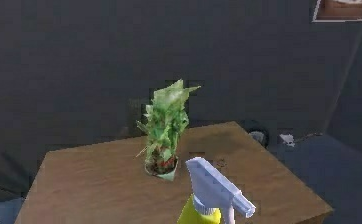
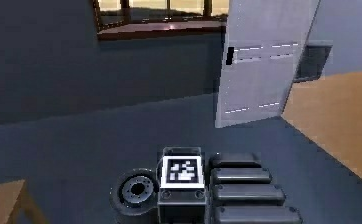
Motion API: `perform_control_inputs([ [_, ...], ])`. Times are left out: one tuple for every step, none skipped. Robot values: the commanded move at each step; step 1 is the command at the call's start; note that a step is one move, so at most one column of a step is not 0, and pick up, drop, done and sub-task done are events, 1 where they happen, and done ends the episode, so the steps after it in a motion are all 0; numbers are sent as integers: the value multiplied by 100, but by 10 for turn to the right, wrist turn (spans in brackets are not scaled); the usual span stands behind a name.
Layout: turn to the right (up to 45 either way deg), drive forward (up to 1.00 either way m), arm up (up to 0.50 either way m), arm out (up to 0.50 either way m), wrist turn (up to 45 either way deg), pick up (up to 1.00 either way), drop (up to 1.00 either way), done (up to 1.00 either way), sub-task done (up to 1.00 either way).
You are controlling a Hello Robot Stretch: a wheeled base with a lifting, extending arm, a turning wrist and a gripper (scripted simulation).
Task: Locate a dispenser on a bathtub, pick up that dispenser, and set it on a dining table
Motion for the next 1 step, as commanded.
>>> perform_control_inputs([
  [-330,0,0,0,0,0,0,0,0],
])
